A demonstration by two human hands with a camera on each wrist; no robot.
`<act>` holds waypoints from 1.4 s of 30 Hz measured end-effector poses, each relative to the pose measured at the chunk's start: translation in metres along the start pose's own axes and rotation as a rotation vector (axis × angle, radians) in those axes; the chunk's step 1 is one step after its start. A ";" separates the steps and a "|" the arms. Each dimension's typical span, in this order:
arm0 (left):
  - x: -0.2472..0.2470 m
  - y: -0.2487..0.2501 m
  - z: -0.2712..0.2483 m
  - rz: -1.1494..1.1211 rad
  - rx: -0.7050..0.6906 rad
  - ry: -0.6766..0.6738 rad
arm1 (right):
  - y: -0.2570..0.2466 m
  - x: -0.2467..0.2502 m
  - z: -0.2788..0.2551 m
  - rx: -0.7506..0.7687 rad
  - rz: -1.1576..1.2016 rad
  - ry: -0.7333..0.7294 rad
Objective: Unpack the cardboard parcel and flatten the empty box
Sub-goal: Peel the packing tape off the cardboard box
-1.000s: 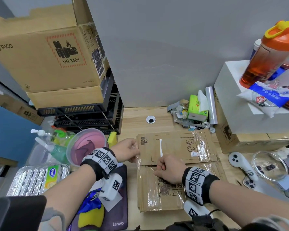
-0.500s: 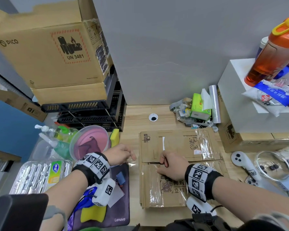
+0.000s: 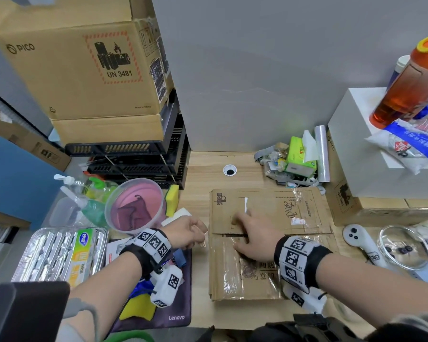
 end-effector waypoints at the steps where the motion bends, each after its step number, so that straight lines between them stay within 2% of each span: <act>1: -0.001 0.001 0.000 0.004 -0.011 -0.011 | -0.007 0.001 0.001 0.106 -0.093 0.040; 3: -0.004 0.001 0.001 0.011 -0.035 -0.026 | -0.021 -0.004 0.001 0.263 -0.180 0.029; 6: -0.005 -0.003 0.004 0.019 -0.031 -0.045 | -0.026 -0.023 0.000 0.327 -0.255 -0.104; 14: -0.001 -0.023 0.012 0.013 -0.058 -0.096 | -0.019 -0.030 0.001 0.336 -0.282 -0.146; 23: -0.002 -0.048 0.019 -0.064 -0.003 -0.095 | -0.018 -0.029 0.003 0.339 -0.238 -0.144; 29: 0.000 -0.054 0.025 -0.019 0.012 -0.121 | -0.017 -0.030 0.003 0.337 -0.244 -0.155; 37: -0.002 -0.064 0.024 0.059 0.041 -0.049 | -0.016 -0.031 0.003 0.335 -0.251 -0.146; 42: 0.005 -0.071 0.024 0.021 0.091 -0.062 | -0.014 -0.034 0.004 0.340 -0.258 -0.142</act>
Point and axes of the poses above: each hand's wrist, its own z-axis towards the middle knuckle, its own x-axis out of the back of the hand, y = z × x, the point moved 1 cm from there along z, towards the middle knuckle, and after that the axes turned 10 degrees about y, right-handed, at the moved point
